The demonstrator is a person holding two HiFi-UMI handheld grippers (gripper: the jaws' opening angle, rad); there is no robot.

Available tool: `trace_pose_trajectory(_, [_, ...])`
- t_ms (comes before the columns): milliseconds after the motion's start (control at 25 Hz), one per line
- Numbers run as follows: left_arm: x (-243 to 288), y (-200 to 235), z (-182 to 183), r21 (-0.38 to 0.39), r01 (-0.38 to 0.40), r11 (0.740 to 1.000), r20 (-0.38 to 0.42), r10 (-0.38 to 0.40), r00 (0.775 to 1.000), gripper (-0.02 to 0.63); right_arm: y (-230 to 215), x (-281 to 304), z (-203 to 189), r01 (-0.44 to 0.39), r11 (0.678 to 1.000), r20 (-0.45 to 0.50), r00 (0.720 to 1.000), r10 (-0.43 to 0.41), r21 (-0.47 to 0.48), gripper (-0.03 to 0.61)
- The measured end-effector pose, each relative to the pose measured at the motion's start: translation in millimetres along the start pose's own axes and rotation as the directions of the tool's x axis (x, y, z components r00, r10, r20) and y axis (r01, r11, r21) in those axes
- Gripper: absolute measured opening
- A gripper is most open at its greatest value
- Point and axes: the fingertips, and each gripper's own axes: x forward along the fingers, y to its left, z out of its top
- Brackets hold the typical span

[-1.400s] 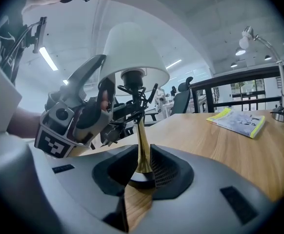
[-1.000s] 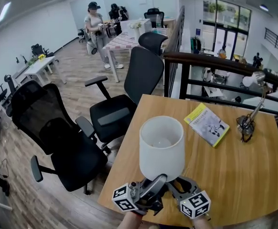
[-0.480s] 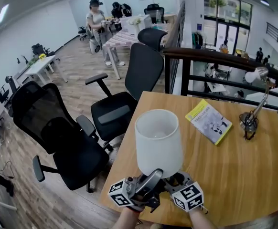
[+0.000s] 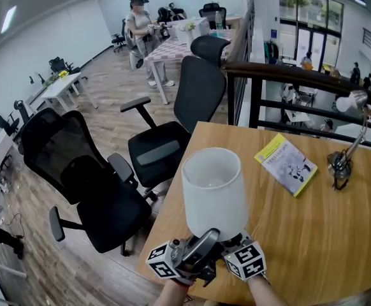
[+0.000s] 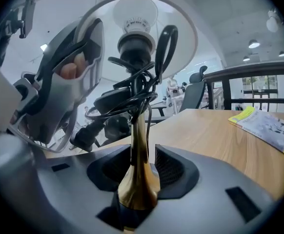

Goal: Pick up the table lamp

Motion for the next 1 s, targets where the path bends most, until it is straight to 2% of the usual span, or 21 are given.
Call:
trace_pose_trajectory(200, [0.8, -1.1, -1.8, 0.001, 0.002, 1.000, -0.005, -0.002, 1.000, 0.034, 2.0, 2.3, -1.9, -0.019, 1.000, -0.003, 1.000, 0.019, -0.023, 0.152])
trace_pose_trajectory(320, [0.2, -1.6, -1.6, -0.001, 0.001, 1.000, -0.001, -0.001, 1.000, 0.034, 6.9, 2.5, 0.1, -0.028, 0.999, 0.004, 1.000, 0.028, -0.046, 0.120])
trace_pose_trajectory(1000, [3.5, -15.8, -10.5, 0.005, 0.003, 1.000, -0.011, -0.002, 1.000, 0.026, 12.1, -15.6, 3.8, 0.014, 0.997, 0.041, 0.999, -0.011, -0.071, 0.109])
